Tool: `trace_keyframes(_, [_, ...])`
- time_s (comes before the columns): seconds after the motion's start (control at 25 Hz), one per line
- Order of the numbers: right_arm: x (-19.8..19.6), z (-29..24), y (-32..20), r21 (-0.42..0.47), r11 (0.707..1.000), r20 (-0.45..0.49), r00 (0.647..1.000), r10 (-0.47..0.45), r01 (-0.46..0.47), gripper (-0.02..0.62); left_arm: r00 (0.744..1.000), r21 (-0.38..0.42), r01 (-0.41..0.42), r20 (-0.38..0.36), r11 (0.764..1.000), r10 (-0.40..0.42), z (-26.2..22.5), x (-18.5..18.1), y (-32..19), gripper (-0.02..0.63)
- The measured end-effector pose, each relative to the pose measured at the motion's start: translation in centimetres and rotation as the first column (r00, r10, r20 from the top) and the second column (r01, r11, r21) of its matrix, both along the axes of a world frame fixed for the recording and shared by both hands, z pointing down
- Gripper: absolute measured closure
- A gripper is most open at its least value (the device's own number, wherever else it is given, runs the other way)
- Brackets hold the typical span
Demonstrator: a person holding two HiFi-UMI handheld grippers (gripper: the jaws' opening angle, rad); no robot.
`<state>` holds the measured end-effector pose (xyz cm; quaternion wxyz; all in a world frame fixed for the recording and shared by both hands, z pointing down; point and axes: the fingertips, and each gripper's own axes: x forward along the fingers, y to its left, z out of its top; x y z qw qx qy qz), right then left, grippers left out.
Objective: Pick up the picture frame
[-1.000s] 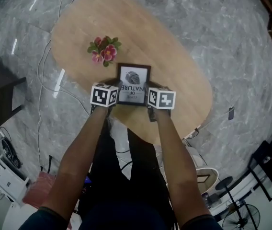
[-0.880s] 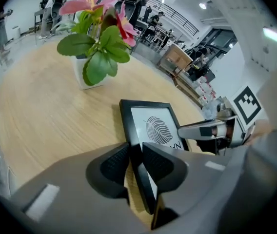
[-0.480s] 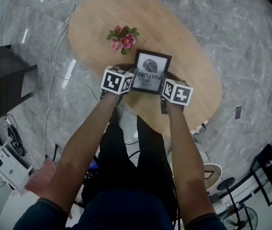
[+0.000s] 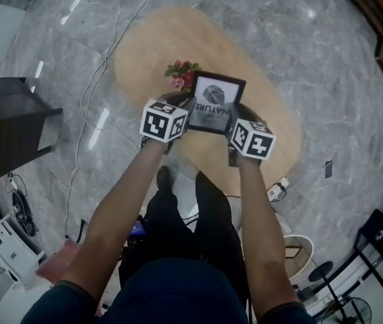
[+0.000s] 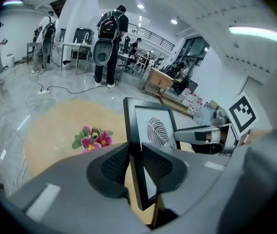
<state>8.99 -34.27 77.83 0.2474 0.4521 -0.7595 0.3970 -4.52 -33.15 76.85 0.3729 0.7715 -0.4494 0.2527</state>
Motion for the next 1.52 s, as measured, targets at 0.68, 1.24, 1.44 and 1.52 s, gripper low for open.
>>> trace_keyframes(0.68, [-4.3, -28.6, 2.3, 0.396, 0.917, 0.085, 0.996, 0.012, -0.045, 0.517, 0.997, 0.429, -0.014, -0.067, 0.903, 0.047, -28.6, -4.6, 1.9, 0.534])
trace_keyframes(1.24, [-6.9, -49.4, 9.0, 0.702, 0.712, 0.088, 0.994, -0.068, -0.014, 0.516, 0.99, 0.731, -0.029, -0.075, 0.682, 0.123, -48.2, -7.3, 8.2, 0.534])
trace_keyframes(1.44, [-7.7, -54.5, 12.4, 0.783, 0.622, 0.053, 0.996, -0.078, 0.007, 0.517, 0.987, 0.812, -0.027, -0.069, 0.583, 0.142, -53.1, -8.1, 11.6, 0.534])
trace_keyframes(1.52, [-7.9, -55.8, 13.7, 0.8, 0.599, 0.033, 0.996, -0.083, 0.023, 0.517, 0.987, 0.828, -0.03, -0.064, 0.561, 0.146, -54.1, -8.3, 12.8, 0.533])
